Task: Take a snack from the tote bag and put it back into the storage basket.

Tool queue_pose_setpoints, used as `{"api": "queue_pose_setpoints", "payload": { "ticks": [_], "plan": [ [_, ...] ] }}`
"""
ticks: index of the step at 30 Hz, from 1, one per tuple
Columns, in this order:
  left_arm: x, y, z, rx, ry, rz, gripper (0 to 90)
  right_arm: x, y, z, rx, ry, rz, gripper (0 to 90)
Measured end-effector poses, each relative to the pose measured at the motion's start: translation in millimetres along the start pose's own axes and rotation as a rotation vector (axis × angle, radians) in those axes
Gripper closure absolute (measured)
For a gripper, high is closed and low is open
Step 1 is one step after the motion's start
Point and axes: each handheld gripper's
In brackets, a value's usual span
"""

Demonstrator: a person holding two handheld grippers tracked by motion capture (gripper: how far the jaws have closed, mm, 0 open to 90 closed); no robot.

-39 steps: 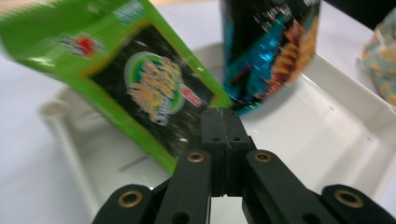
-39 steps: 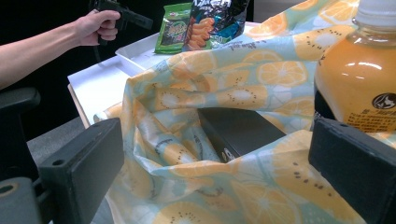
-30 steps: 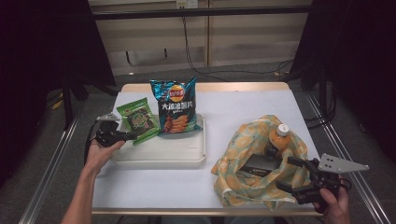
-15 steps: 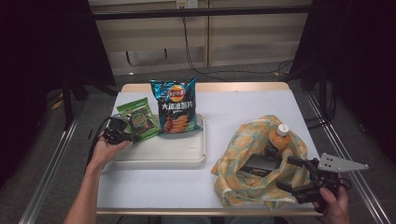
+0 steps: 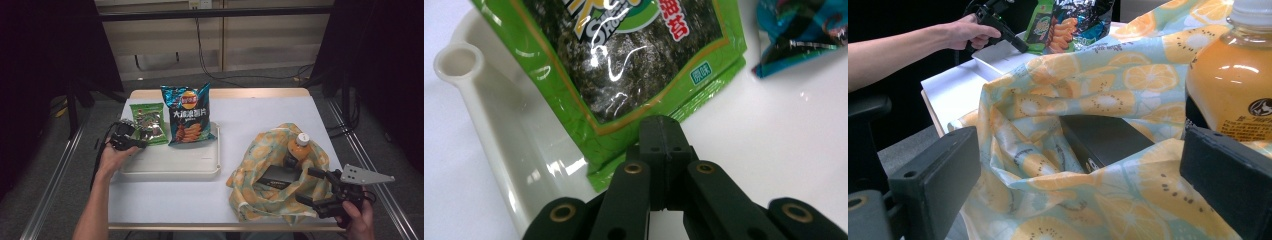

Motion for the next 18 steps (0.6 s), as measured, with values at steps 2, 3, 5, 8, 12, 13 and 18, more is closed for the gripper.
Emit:
{"api": "queue_pose_setpoints", "payload": {
  "ticks": [2,3,5,8,12,13,18],
  "plan": [
    [1.7,-1.5,1.3,-0.013,0.018,0.009,90.0,-0.2,-0.1,-0.1,0.002,0.003,0.000,2.7],
    [2.4,-1.7,1.9,-0.010,0.018,0.008,90.0,-0.3,-0.1,-0.1,0.002,0.003,0.000,2.7],
    [1.6,-3.2,2.6,-0.020,0.019,0.021,89.9,-0.1,0.1,-0.2,0.002,0.002,-0.001,2.7],
    [1.2,-3.8,3.8,-0.023,0.021,0.010,86.9,-0.2,0.3,-0.3,0.003,0.004,-0.002,2.7],
    [-0.5,-2.0,2.6,-0.017,-0.003,-0.002,84.6,-0.3,0.1,-0.3,0.004,0.004,-0.004,2.8],
    [-0.8,-0.6,2.2,-0.018,-0.010,-0.011,83.7,-0.3,0.2,-0.4,0.003,0.004,-0.003,2.7],
    [-4.7,7.0,-1.1,-0.057,-0.004,-0.021,80.8,-0.3,-0.1,-0.3,0.007,-0.001,-0.005,2.8]
  ]
}}
Point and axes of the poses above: each handheld gripper's, and its own axes: y roughly backward along the jaws, z roughly out of its top, x roughly to its left, and after that the axes turned 5 degrees about z, right-handed
